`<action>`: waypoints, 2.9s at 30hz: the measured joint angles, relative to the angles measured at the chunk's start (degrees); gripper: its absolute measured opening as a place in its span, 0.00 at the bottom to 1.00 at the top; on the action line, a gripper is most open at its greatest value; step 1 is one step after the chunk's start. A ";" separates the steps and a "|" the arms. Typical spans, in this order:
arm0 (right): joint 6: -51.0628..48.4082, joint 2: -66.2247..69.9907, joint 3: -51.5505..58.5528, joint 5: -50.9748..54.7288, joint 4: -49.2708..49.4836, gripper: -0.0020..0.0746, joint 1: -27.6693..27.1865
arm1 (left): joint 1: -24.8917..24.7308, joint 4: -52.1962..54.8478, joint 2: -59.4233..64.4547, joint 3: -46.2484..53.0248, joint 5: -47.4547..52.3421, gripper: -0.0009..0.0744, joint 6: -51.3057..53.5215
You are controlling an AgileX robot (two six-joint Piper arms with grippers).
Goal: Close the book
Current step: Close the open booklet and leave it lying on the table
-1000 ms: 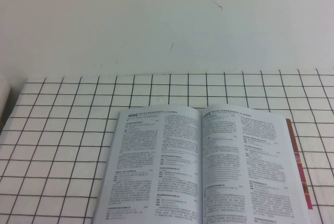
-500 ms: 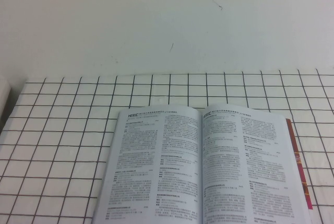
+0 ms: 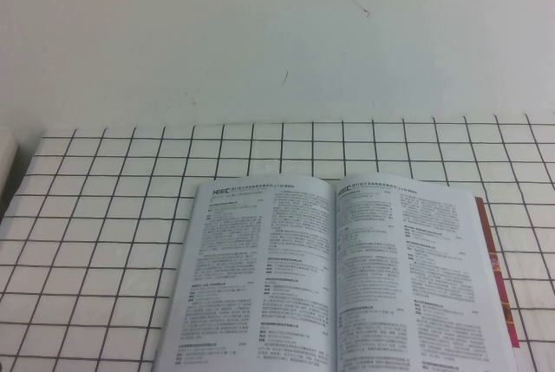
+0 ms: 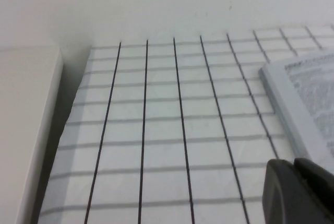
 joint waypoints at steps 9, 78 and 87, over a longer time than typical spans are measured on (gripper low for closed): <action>0.00 0.00 0.04 -34.94 0.00 0.02 0.00 | 0.00 -4.56 0.00 0.00 -30.55 0.01 -2.60; -55.28 76.60 -47.75 27.11 64.36 0.02 6.23 | 0.00 -41.96 64.71 -38.01 16.29 0.01 28.49; -52.04 91.01 -58.24 22.46 59.81 0.02 19.11 | 1.59 -52.98 78.18 -40.63 16.08 0.01 39.10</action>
